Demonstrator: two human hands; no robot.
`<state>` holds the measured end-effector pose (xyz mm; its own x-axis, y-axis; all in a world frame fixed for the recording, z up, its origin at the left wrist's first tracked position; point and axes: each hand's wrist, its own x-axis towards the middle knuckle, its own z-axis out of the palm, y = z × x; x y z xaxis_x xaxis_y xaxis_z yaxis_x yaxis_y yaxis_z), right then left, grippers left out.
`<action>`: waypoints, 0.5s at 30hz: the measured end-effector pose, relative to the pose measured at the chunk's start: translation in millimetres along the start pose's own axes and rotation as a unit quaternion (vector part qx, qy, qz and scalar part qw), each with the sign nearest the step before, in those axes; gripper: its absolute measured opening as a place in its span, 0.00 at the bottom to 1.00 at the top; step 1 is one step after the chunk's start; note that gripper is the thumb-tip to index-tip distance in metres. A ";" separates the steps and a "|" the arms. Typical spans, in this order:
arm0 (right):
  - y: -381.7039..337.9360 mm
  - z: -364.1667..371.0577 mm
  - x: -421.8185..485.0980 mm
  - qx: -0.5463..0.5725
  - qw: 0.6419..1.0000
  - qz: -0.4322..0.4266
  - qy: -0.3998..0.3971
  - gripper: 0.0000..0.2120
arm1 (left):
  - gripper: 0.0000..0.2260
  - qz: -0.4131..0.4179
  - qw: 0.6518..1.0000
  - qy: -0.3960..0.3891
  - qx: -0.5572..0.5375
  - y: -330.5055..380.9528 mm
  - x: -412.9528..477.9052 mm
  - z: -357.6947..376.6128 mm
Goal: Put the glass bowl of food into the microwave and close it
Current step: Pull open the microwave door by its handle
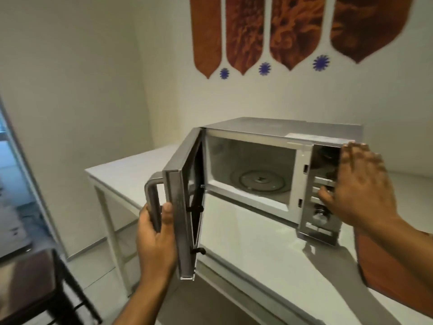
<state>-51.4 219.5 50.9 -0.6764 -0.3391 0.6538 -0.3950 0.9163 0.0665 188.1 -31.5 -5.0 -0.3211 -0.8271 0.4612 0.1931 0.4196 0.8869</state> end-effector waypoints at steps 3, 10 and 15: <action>-0.8 6.0 1.7 0.022 1.000 0.003 0.021 0.48 | 0.27 0.003 0.999 0.008 0.032 -8.2 14.3 -21.8; 8.6 3.1 -5.6 0.118 0.993 0.013 0.028 0.44 | 0.31 0.074 0.992 0.089 0.051 -15.0 17.7 -17.3; 48.2 9.0 -38.7 0.200 0.972 0.112 0.054 0.38 | 0.30 0.382 0.918 0.033 0.099 -8.1 -14.1 32.3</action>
<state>-49.9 274.9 22.0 -0.7119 -0.0970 0.6955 -0.4710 0.8006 -0.3705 161.1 -11.2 -17.9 -0.1043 -0.2815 0.9539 0.1636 0.9412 0.2957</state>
